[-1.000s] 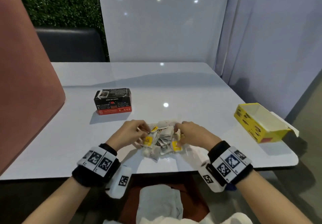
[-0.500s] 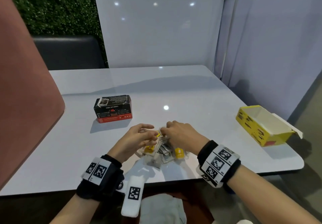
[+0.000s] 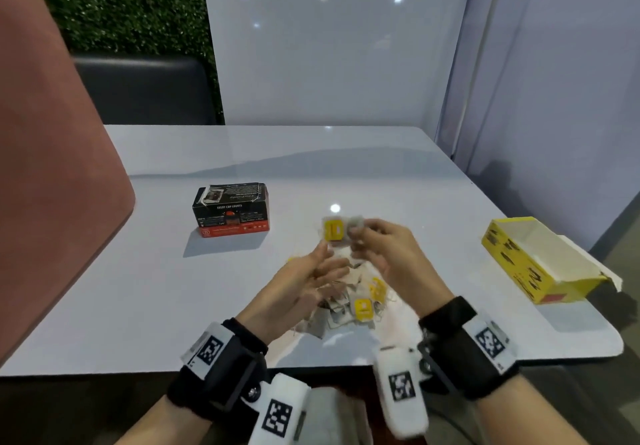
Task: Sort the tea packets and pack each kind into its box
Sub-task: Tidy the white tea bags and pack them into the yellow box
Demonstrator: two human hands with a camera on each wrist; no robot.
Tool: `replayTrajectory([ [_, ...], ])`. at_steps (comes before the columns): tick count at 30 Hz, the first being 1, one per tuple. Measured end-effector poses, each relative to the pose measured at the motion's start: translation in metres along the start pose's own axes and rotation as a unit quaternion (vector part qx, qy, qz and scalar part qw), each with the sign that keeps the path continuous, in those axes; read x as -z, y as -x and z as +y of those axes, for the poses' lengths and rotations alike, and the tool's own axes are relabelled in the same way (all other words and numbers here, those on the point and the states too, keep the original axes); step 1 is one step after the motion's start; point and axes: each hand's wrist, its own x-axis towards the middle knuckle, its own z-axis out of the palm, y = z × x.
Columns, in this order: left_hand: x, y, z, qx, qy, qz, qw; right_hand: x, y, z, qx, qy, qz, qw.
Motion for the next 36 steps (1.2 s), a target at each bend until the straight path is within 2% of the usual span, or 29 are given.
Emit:
replayTrajectory([
  [2,-0.008,-0.006,-0.002,-0.047,0.021,0.012,0.999,-0.015,0.012,0.017,-0.071,-0.136,0.007,0.988],
  [5,-0.008,-0.012,-0.003,-0.069,0.065,0.056,0.994,-0.028,0.023,0.033,-0.12,-0.172,-0.003,0.978],
  [7,-0.003,-0.011,-0.005,-0.071,0.064,0.076,0.992,-0.026,0.025,0.034,-0.124,-0.139,-0.032,0.982],
  [9,0.004,-0.009,-0.004,-0.064,0.062,0.068,0.994,-0.018,0.024,0.033,-0.122,-0.081,-0.047,0.988],
  [11,0.009,-0.009,-0.002,-0.048,0.054,0.065,0.995,-0.012,0.021,0.033,-0.116,-0.012,-0.035,0.993],
  [14,0.008,-0.012,0.003,-0.023,0.075,0.065,0.995,-0.01,0.015,0.034,-0.097,0.031,-0.022,0.995],
  [17,-0.003,-0.01,0.003,0.015,0.154,0.066,0.986,-0.017,0.012,0.034,-0.081,0.015,-0.001,0.997],
  [20,-0.003,-0.011,0.001,0.013,0.211,0.076,0.974,-0.02,0.008,0.03,-0.063,0.027,-0.017,0.997],
  [23,0.013,-0.01,0.014,-0.013,0.241,0.106,0.965,0.001,0.001,0.016,-0.032,0.161,-0.062,0.985],
  [25,0.028,-0.008,0.026,-0.025,0.244,0.117,0.962,0.026,-0.006,0.009,-0.002,0.324,-0.071,0.943],
  [28,0.044,-0.002,0.031,-0.011,0.221,0.12,0.968,0.053,-0.01,0.014,0.029,0.526,-0.077,0.847],
  [30,0.048,0.0,0.026,0.011,0.198,0.118,0.973,0.056,-0.01,0.023,0.058,0.602,-0.098,0.79],
  [32,0.047,0.002,0.02,0.032,0.189,0.103,0.976,0.05,-0.008,0.028,0.128,0.651,-0.151,0.733],
  [33,0.046,0.003,0.017,0.04,0.188,0.094,0.977,0.046,-0.007,0.028,0.187,0.666,-0.191,0.696],
  [34,0.046,0.003,0.015,0.044,0.182,0.087,0.978,0.042,-0.006,0.027,0.249,0.682,-0.238,0.645],
  [36,0.046,0.005,0.014,0.044,0.173,0.08,0.981,0.036,-0.007,0.024,0.332,0.717,-0.315,0.525],
])
